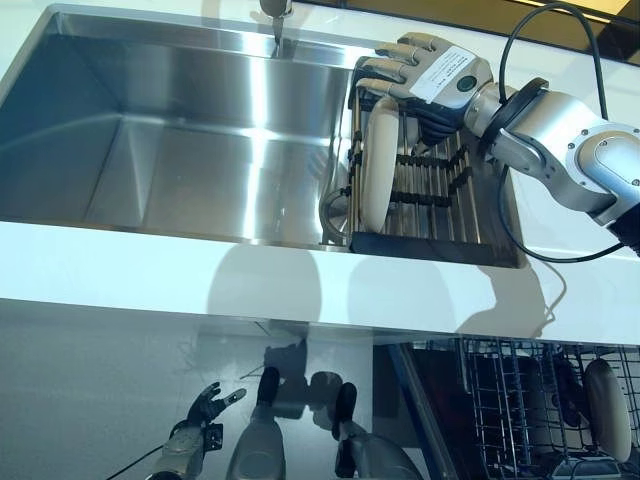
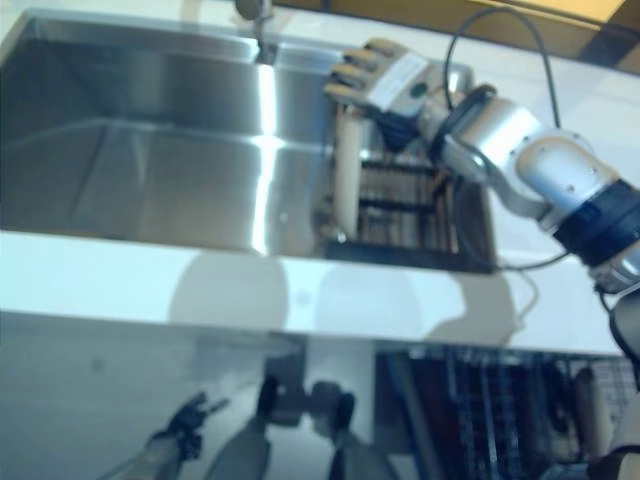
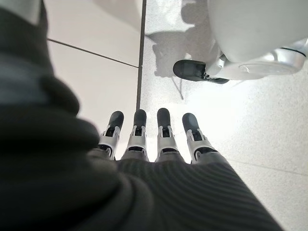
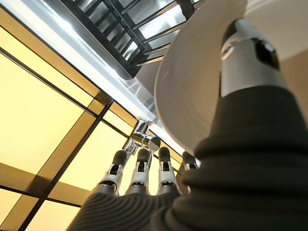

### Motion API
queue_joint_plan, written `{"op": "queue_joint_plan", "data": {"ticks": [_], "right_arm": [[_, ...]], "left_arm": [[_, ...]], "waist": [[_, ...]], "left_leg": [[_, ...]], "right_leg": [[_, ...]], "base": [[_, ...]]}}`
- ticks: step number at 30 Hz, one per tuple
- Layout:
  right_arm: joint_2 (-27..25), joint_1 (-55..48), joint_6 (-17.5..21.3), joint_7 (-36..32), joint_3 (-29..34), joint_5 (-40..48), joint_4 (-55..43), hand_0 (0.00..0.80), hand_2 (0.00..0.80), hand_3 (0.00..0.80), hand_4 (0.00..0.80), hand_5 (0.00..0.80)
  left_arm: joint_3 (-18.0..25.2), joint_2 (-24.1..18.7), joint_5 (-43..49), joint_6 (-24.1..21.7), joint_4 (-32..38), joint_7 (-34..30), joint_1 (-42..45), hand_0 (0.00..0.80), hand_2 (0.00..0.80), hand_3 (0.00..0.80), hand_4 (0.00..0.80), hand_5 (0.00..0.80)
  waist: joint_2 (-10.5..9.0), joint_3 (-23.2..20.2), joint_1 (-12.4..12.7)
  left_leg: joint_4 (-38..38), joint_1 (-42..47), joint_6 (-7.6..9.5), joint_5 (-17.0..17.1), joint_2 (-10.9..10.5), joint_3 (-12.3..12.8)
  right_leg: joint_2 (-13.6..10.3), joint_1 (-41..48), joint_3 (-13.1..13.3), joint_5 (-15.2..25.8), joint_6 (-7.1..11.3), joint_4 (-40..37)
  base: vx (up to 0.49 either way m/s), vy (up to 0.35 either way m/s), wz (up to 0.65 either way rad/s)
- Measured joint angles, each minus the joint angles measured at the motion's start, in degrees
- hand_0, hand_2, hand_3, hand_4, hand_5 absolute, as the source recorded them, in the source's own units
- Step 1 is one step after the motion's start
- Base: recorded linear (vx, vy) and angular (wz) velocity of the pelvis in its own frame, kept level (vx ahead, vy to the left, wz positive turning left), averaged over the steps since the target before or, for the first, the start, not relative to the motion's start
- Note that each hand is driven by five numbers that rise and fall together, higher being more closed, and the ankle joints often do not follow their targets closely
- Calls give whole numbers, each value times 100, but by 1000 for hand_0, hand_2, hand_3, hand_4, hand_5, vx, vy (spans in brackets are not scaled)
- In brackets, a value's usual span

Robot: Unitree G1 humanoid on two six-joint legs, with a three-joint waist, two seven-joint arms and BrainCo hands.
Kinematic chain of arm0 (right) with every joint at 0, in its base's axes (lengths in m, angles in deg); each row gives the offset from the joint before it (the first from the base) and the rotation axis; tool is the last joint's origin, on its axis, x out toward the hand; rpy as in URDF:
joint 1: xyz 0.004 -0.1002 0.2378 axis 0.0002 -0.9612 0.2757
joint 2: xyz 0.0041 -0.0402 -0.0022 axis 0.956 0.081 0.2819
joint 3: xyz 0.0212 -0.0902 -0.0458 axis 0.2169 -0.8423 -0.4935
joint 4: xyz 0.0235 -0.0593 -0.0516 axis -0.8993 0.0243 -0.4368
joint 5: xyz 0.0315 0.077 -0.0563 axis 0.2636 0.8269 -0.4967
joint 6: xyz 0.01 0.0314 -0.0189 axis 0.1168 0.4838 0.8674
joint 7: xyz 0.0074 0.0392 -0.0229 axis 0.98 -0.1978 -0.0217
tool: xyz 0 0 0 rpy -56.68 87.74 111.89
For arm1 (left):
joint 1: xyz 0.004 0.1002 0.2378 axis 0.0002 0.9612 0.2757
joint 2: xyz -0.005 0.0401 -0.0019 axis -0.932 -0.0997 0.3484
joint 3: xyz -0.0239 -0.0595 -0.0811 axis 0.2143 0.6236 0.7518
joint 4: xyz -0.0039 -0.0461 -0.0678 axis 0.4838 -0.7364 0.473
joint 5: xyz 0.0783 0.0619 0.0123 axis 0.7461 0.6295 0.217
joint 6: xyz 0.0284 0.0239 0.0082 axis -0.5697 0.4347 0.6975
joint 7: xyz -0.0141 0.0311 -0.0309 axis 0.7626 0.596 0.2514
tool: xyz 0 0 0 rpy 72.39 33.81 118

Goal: Take plates into dishwasher

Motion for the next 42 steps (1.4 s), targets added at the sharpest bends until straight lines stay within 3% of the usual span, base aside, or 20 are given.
{"op": "queue_joint_plan", "data": {"ticks": [20, 22, 23, 42], "right_arm": [[129, 0, 7, -362, -10, 0, -432, 0, 0, 0, 0, 0], [161, 0, 11, -448, -18, -1, -521, 562, 562, 562, 562, 562], [166, 0, 21, -499, -27, -3, -562, 800, 800, 800, 800, 800], [117, 68, 426, -671, -233, -323, -547, 800, 800, 800, 800, 800]], "left_arm": [[0, -2, -10, -32, 1, -32, -6, 0, 0, 0, 0, 0], [0, -1, -21, -66, 1, -33, -7, 0, 0, 0, 0, 0], [1, -2, -22, -89, 1, -33, -7, 0, 0, 0, 0, 0], [60, -1, -23, -132, -9, -36, -12, 0, 0, 0, 0, 0]], "waist": [[-69, 11, -6], [-70, 11, -4], [-70, 10, -1], [-101, 3, -15]], "left_leg": [[1, -18, 0, 0, -7, -2], [1, -19, 0, 0, -8, -2], [1, -19, 0, 0, -8, -2], [2, -17, -3, 2, -1, 3]], "right_leg": [[-2, -16, -4, 0, 0, 0], [-3, -16, -4, 0, 0, 0], [-3, -17, -4, 0, 0, 0], [-1, -19, -3, 1, -1, 0]], "base": [[0, 0, 0], [0, 0, 0], [0, 0, 0], [0, 0, 0]]}}
